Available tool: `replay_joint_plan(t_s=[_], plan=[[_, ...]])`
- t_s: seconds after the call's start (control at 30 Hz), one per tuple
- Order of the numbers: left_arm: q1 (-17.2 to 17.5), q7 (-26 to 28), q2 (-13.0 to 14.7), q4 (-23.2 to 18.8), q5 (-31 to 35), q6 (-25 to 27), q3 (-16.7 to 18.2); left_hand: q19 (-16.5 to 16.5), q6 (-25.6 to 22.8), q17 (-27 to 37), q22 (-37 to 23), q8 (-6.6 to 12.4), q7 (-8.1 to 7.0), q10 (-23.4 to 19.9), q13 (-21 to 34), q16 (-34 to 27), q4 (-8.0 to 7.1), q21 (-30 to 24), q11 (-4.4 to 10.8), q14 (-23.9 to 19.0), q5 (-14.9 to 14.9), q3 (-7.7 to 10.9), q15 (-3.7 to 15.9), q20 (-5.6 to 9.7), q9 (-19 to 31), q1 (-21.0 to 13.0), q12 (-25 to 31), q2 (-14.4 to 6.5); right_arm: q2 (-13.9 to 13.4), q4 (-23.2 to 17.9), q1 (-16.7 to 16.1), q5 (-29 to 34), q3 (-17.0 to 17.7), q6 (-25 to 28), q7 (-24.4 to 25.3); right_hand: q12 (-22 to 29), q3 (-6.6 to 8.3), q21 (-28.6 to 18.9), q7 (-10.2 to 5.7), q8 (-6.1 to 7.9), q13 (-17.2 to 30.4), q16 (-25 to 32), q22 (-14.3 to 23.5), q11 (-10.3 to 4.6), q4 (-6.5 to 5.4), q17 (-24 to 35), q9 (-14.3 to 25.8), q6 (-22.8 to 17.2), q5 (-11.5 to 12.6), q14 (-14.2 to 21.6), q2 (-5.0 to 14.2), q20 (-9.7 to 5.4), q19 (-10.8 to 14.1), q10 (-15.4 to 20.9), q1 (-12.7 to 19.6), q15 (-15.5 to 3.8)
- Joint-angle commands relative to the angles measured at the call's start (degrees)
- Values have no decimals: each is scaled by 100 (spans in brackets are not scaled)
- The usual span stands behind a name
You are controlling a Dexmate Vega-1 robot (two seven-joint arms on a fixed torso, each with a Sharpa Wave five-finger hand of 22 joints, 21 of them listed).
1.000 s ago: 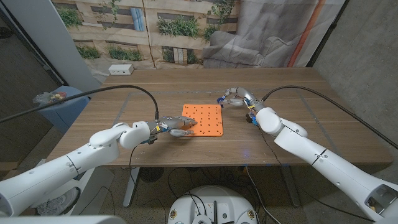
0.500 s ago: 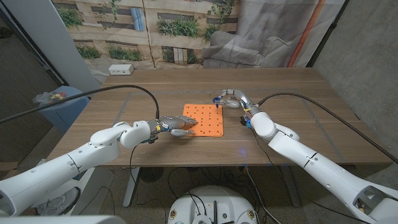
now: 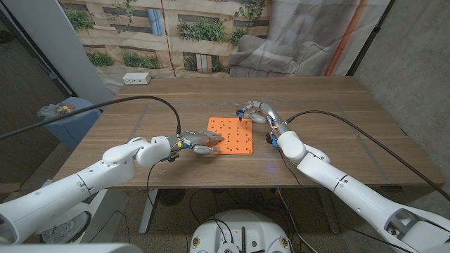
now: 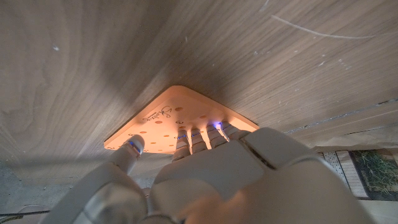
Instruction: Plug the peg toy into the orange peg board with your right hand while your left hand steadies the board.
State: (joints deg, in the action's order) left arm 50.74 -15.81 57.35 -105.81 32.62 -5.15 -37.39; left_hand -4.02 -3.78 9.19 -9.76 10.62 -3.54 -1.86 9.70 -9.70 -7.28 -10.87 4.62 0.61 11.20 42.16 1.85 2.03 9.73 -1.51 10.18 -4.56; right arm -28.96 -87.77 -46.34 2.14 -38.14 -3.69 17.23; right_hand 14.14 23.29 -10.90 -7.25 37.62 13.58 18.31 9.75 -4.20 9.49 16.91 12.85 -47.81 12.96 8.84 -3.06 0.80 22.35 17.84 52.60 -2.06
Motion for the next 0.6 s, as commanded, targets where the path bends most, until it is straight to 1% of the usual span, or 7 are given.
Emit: replay_joint_plan(t_s=[0.03,0.17,0.27,0.4,0.6], plan=[[6,-55,-7,-12,-43,3,-6,7,-56,33,-24,19,3,-176,19,-31,7,-43,-24,-54,-36,48,468,808,32,-28,40,-511,285,658,154,154,-140,-495,201,-1,-23,-1,-342,93,-1,56,6,-49,-9,22,-1,-406,66,28,249,-66,7,35,222,-118],[8,-34,-18,-3,-48,1,-6,8,-58,33,-24,19,1,-175,19,-31,8,-43,-17,-56,-37,51,467,808,32,-27,39,-510,300,768,182,236,-172,-599,249,-8,-28,6,-346,85,-1,49,7,-59,-10,27,-11,-396,71,2,253,-76,-19,28,224,-128],[-15,-49,-29,14,-39,-17,-20,9,-59,33,-24,19,2,-171,19,-30,9,-43,-10,-54,-37,53,471,811,32,-27,37,-509,362,959,201,328,-209,-744,375,-12,-36,9,-345,95,0,48,7,-59,-10,32,-20,-429,74,-7,251,-86,-35,28,224,-140],[-13,-44,-41,11,-37,17,-16,11,-58,33,-24,17,-2,-179,19,-31,10,-43,-15,-57,-37,55,467,807,32,-26,40,-509,402,1075,207,407,-229,-832,484,-11,-43,7,-349,99,0,59,8,-75,-10,39,-29,-448,79,8,252,-110,-41,42,226,-166],[-24,-48,-38,6,-29,24,-18,12,-62,32,-24,18,0,-178,19,-32,12,-43,-16,-61,-37,60,468,805,32,-25,40,-509,451,1216,224,386,-238,-914,489,-8,-52,5,-335,107,2,66,8,-90,-11,48,-30,-464,85,11,255,-123,-47,65,228,-176]])
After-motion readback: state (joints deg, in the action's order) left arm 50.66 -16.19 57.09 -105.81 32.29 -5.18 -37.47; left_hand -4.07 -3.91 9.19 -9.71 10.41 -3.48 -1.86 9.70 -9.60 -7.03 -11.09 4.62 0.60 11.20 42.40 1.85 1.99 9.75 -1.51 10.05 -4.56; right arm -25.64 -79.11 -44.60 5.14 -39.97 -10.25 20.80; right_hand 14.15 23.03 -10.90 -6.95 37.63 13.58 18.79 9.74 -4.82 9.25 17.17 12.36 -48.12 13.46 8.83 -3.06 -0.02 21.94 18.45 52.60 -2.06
